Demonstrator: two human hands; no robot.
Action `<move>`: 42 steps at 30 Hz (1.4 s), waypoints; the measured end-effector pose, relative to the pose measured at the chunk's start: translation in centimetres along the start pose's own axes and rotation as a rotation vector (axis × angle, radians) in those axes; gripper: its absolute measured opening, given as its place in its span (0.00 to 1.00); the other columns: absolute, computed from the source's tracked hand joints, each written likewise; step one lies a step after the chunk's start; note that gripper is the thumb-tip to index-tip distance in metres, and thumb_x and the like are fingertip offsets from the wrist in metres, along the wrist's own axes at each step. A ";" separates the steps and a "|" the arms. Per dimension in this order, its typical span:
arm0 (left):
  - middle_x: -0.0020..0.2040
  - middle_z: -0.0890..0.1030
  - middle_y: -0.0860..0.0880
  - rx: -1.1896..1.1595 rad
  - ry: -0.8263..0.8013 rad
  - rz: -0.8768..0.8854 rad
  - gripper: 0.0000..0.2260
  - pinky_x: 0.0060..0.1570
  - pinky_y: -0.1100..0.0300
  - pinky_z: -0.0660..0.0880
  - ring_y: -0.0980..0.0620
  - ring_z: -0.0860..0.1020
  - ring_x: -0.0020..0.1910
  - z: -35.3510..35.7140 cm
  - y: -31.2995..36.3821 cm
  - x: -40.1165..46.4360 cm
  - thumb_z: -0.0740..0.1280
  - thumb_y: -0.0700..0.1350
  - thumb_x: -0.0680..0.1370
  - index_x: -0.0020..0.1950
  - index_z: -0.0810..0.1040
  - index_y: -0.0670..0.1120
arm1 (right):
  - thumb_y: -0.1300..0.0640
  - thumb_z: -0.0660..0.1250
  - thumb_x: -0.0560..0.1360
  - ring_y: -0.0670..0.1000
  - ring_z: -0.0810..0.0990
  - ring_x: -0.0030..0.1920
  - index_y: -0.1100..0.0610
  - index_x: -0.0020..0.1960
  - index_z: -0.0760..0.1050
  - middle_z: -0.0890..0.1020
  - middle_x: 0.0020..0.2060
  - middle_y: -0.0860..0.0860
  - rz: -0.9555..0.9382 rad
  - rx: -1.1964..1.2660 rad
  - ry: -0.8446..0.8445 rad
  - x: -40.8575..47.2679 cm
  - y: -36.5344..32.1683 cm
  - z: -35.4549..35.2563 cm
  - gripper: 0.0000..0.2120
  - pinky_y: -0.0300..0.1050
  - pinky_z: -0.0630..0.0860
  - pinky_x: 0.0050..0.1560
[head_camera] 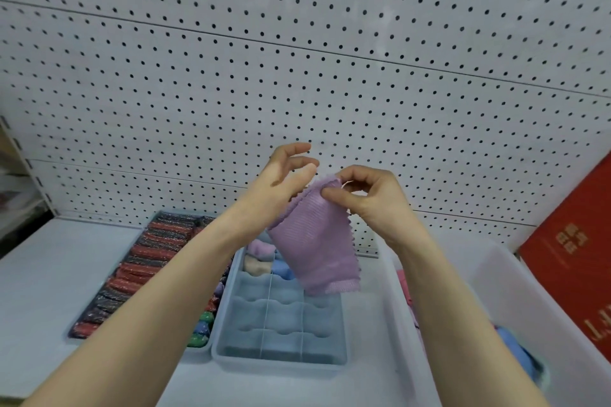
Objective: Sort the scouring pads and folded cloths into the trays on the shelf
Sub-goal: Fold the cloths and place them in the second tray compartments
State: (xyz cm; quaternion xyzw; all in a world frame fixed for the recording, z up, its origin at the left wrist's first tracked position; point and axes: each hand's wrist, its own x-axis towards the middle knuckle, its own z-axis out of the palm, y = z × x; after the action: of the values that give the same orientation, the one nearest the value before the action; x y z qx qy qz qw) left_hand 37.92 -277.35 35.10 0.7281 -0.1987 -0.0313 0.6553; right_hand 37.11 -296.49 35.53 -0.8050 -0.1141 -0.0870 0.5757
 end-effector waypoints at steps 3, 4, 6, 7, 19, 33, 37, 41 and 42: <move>0.58 0.77 0.62 0.336 0.055 -0.011 0.30 0.55 0.57 0.76 0.58 0.79 0.52 -0.3 -0.6 -0.1 0.74 0.59 0.67 0.67 0.71 0.59 | 0.63 0.74 0.72 0.45 0.74 0.35 0.63 0.43 0.80 0.80 0.35 0.51 0.002 0.036 0.075 -0.1 0.1 0.1 0.05 0.36 0.71 0.34; 0.54 0.80 0.59 0.405 0.102 -0.001 0.25 0.56 0.54 0.76 0.56 0.79 0.52 -0.5 -1.0 -0.1 0.76 0.54 0.67 0.62 0.76 0.59 | 0.63 0.74 0.72 0.44 0.73 0.33 0.64 0.44 0.80 0.79 0.34 0.51 0.010 0.069 0.097 -0.1 0.1 0.0 0.05 0.35 0.70 0.33; 0.45 0.84 0.53 0.334 0.217 -0.009 0.12 0.55 0.47 0.78 0.48 0.81 0.48 -1.1 -1.6 0.0 0.77 0.47 0.68 0.48 0.82 0.56 | 0.65 0.73 0.72 0.43 0.73 0.30 0.66 0.45 0.80 0.78 0.33 0.52 0.029 0.126 0.131 0.0 -0.1 -0.4 0.05 0.34 0.70 0.31; 0.43 0.85 0.51 0.248 0.268 -0.021 0.08 0.54 0.46 0.78 0.45 0.82 0.47 -1.3 -1.8 0.0 0.77 0.44 0.69 0.44 0.83 0.55 | 0.65 0.73 0.73 0.42 0.72 0.29 0.67 0.46 0.80 0.78 0.32 0.52 0.034 0.137 0.140 0.0 -0.3 -0.6 0.05 0.33 0.70 0.31; 0.42 0.86 0.49 -0.120 0.350 -0.073 0.05 0.49 0.56 0.81 0.52 0.83 0.43 -1.3 -1.1 0.5 0.68 0.40 0.78 0.50 0.83 0.46 | 0.59 0.73 0.73 0.44 0.77 0.27 0.59 0.42 0.79 0.82 0.29 0.50 0.101 -0.136 0.123 1.6 -1.7 -1.6 0.04 0.37 0.73 0.33; 0.44 0.86 0.54 0.004 0.303 0.073 0.12 0.60 0.50 0.77 0.54 0.83 0.52 2.5 0.3 0.5 0.69 0.43 0.78 0.46 0.84 0.60 | 0.57 0.69 0.74 0.50 0.85 0.36 0.56 0.36 0.83 0.85 0.32 0.54 0.022 0.033 0.219 1.8 -2.6 2.5 0.09 0.37 0.73 0.31; 0.43 0.86 0.58 0.044 0.324 0.084 0.16 0.58 0.52 0.78 0.56 0.83 0.51 2.0 0.4 0.4 0.68 0.36 0.77 0.46 0.82 0.60 | 0.56 0.68 0.77 0.49 0.84 0.38 0.56 0.39 0.85 0.86 0.34 0.51 -0.044 0.022 0.157 1.6 -2.7 2.1 0.10 0.38 0.74 0.34; 0.44 0.86 0.55 0.028 0.374 0.060 0.14 0.54 0.46 0.80 0.52 0.84 0.47 1.0 0.4 0.7 0.67 0.37 0.78 0.45 0.83 0.57 | 0.56 0.68 0.78 0.46 0.82 0.39 0.56 0.47 0.83 0.85 0.38 0.50 -0.037 0.142 0.264 0.8 -0.7 0.5 0.06 0.40 0.75 0.40; 0.44 0.86 0.54 -0.004 0.361 0.062 0.13 0.53 0.47 0.80 0.52 0.83 0.46 0.8 0.7 0.7 0.66 0.37 0.78 0.47 0.83 0.55 | 0.55 0.68 0.78 0.45 0.83 0.44 0.55 0.51 0.82 0.86 0.42 0.49 0.007 0.140 0.188 0.6 0.1 0.2 0.06 0.41 0.76 0.45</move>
State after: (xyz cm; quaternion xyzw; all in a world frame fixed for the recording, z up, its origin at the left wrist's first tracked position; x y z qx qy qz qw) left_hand 38.19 -278.36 35.82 0.7141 -0.1003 0.1199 0.6824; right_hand 37.70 -296.30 35.58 -0.7513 -0.0628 -0.1519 0.6391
